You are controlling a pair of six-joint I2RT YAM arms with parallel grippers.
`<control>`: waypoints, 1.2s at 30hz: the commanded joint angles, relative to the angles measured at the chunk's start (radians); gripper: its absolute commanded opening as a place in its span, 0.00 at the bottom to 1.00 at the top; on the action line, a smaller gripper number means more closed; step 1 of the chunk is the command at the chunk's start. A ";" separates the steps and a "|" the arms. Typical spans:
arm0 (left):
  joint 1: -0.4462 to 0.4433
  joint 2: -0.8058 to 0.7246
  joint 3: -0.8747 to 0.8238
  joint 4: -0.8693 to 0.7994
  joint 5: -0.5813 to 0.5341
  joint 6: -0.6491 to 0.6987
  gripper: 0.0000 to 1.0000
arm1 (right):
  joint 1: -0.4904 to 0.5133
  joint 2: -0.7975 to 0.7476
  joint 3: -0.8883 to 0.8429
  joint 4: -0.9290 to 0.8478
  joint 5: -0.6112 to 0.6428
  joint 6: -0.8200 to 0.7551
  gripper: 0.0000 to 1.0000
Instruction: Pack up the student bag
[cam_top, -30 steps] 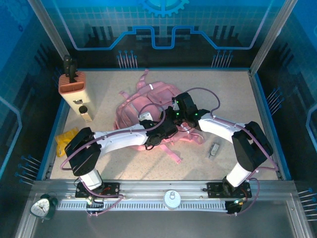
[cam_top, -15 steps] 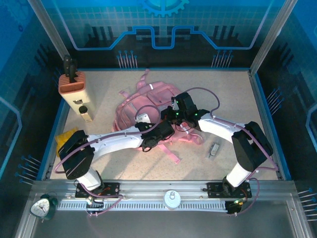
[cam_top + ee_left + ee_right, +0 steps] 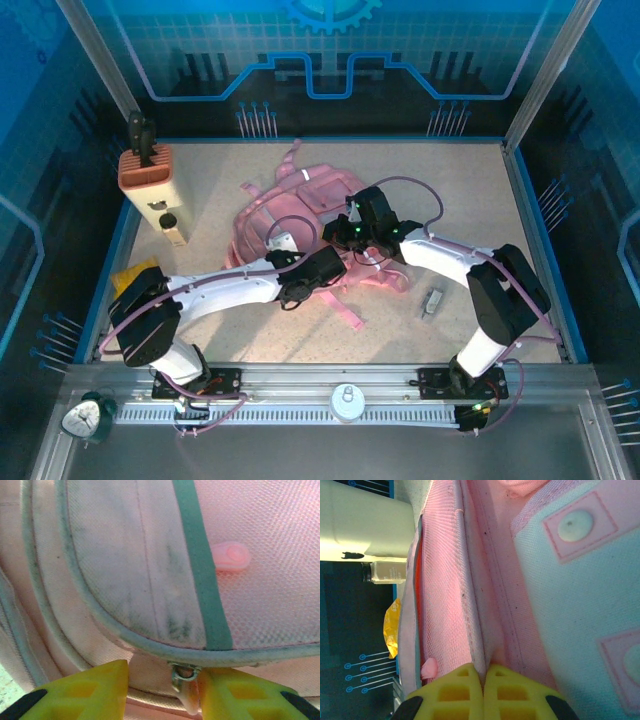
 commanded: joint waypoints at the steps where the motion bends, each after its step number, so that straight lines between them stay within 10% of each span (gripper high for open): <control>1: -0.003 0.002 -0.001 0.058 0.009 0.042 0.42 | 0.005 0.003 0.039 0.090 -0.015 0.006 0.00; 13: 0.002 -0.026 -0.014 -0.006 -0.031 0.068 0.01 | -0.041 -0.009 0.018 0.082 -0.021 -0.016 0.00; 28: 0.267 -0.316 -0.241 0.208 0.296 0.747 0.00 | -0.125 -0.003 0.092 -0.076 -0.074 -0.190 0.00; 36: 0.239 -0.291 -0.230 0.369 0.510 0.868 0.00 | -0.198 0.044 0.204 -0.201 -0.113 -0.296 0.00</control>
